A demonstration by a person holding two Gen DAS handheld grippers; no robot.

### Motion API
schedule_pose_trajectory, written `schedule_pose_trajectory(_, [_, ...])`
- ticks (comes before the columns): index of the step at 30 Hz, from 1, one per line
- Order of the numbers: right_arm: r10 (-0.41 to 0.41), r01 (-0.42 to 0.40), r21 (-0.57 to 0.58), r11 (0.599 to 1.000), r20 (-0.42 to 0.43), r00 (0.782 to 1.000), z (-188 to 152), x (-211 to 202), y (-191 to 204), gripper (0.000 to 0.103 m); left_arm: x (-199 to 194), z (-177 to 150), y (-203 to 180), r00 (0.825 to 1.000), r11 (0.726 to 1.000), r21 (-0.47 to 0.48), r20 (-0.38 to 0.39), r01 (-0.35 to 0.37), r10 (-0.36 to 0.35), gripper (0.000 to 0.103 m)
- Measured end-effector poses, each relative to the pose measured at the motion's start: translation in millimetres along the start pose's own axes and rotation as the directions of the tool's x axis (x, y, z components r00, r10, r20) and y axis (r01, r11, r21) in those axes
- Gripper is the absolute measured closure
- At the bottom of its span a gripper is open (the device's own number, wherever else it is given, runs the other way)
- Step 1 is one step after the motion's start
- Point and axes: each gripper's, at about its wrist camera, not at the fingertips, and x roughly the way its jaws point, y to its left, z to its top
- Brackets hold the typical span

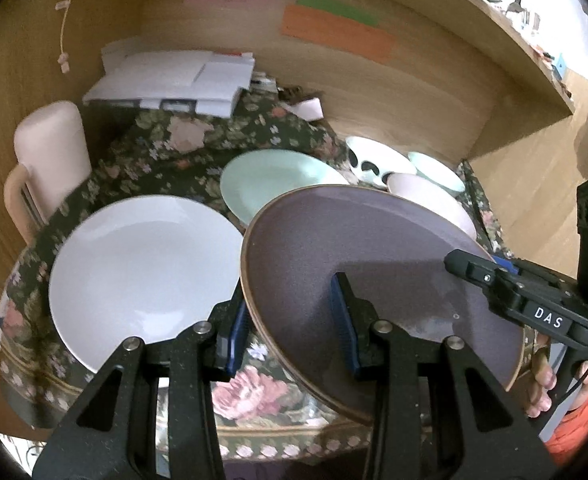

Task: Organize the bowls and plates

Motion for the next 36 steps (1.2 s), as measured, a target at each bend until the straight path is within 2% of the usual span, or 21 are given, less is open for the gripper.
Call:
schedule_pose_trajectory(17, [-0.044, 0.049, 0.078, 0.996, -0.059, 0.997, -40, 2, -34, 0.069, 40, -24, -23, 0.995, 0.999, 0.014, -0.097, 0.029, -0.027, 0.065])
schedule_pose_trajectory(26, [-0.061, 0.071, 0.109, 0.991, -0.097, 0.993, -47, 18, -52, 0.069, 70, -27, -29, 0.988, 0.999, 0.018, -0.149, 0.032, -0.029, 0.064])
schedule_pose_trajectory(36, [-0.057, 0.074, 0.136, 0.988, -0.124, 0.991, -49, 29, -65, 0.069, 88, -25, -33, 0.985, 0.999, 0.029, -0.17, 0.021, -0.016, 0.064])
